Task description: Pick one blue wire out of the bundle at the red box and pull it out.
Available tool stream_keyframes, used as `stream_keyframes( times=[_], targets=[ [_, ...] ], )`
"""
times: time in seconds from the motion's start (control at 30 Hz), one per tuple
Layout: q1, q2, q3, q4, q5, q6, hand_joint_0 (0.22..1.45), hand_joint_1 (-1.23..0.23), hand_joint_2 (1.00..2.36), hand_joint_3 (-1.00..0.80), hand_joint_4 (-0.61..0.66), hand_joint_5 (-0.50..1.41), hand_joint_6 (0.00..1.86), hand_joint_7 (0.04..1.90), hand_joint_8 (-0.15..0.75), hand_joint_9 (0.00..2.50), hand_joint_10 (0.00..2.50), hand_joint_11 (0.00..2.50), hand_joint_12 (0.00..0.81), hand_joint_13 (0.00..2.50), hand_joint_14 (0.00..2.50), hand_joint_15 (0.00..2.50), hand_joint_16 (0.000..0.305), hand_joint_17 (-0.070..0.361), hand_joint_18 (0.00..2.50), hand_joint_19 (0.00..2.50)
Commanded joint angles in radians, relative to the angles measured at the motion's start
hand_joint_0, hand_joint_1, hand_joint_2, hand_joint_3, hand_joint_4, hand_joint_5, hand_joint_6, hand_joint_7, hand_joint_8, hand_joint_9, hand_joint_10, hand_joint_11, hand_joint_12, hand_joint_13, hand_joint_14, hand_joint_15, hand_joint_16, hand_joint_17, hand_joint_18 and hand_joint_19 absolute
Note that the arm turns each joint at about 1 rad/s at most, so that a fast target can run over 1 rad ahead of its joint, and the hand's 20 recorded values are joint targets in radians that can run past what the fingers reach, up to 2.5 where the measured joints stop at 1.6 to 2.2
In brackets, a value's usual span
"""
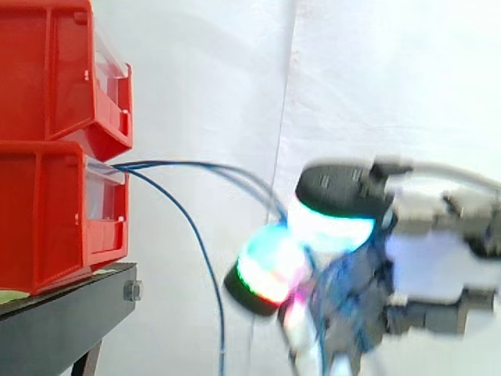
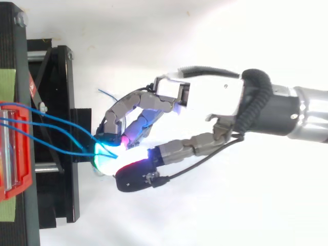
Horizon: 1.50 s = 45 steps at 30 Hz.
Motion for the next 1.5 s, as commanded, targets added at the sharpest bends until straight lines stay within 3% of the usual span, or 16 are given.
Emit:
stream_keyframes(
  times=[0.0,0.1,0.27,0.43,0.63,0.8,0.9,1.0,1.13,1.2,1.33,1.47],
  targets=[
    [-0.028,0.12,0.0,-0.428,-0.033,0.033,0.6,-0.68,1.01,-0.05,0.1,-0.2,0.95,0.8,0.378,0.94,0.01,0.49,0.477,1.0,0.01,0.36,0.066,0.149,0.99,0.42],
    [-0.031,0.135,0.0,-0.454,-0.033,0.044,0.6,-0.68,1.01,-0.06,0.11,-0.2,0.95,0.8,0.378,0.94,0.01,0.48,0.474,1.0,0.01,0.36,0.066,0.15,0.99,0.42],
    [-0.049,0.193,0.006,-0.52,-0.038,0.076,0.6,-0.68,1.01,-0.07,0.11,-0.2,0.95,0.8,0.377,0.93,0.01,0.49,0.474,1.0,0.01,0.37,0.066,0.149,0.99,0.42],
    [-0.066,0.232,0.032,-0.652,-0.061,0.081,0.61,-0.71,1.02,-0.09,0.08,-0.21,0.95,0.81,0.357,0.91,0.01,0.5,0.452,0.97,0.01,0.37,0.061,0.137,0.95,0.44],
    [-0.083,0.232,0.08,-0.791,-0.111,0.104,0.65,-0.81,1.02,-0.15,0.02,-0.21,0.94,0.9,0.342,0.89,0.01,0.51,0.437,0.97,0.01,0.37,0.056,0.127,0.94,0.45],
    [-0.087,0.232,0.095,-0.825,-0.133,0.114,0.66,-0.82,1.02,-0.17,-0.03,-0.21,0.95,0.92,0.323,0.91,0.01,0.5,0.432,0.99,0.01,0.37,0.056,0.126,0.95,0.45],
    [-0.087,0.232,0.101,-0.83,-0.133,0.116,0.63,-0.8,1.02,-0.17,-0.1,-0.18,0.91,1.14,0.277,0.96,0.01,0.42,0.423,1.0,0.01,0.38,0.055,0.124,0.95,0.47],
    [-0.087,0.232,0.106,-0.831,-0.133,0.114,0.62,-0.81,1.02,-0.19,-0.18,-0.16,0.89,1.2,0.212,1.01,0.01,0.37,0.415,1.02,0.01,0.37,0.055,0.123,0.95,0.47],
    [-0.087,0.232,0.118,-0.834,-0.141,0.113,0.71,-0.86,1.02,-0.19,-0.33,-0.17,0.9,1.29,0.219,1.02,0.01,0.38,0.414,1.03,0.01,0.36,0.054,0.121,0.99,0.44],
    [-0.089,0.232,0.129,-0.839,-0.145,0.116,0.76,-0.87,1.02,-0.24,-0.28,-0.18,0.92,1.4,0.223,1.01,0.01,0.37,0.411,1.04,0.01,0.37,0.053,0.119,0.98,0.44],
    [-0.092,0.232,0.143,-0.865,-0.156,0.119,0.8,-0.86,1.0,-0.46,-0.28,-0.21,0.94,1.22,0.225,0.99,0.01,0.39,0.41,1.04,0.01,0.36,0.052,0.117,0.99,0.43],
    [-0.098,0.232,0.172,-0.913,-0.167,0.118,0.75,-0.86,1.0,-0.5,-0.21,-0.21,0.93,1.09,0.219,0.98,0.01,0.4,0.403,1.03,0.01,0.36,0.052,0.118,1.0,0.41]
  ],
)
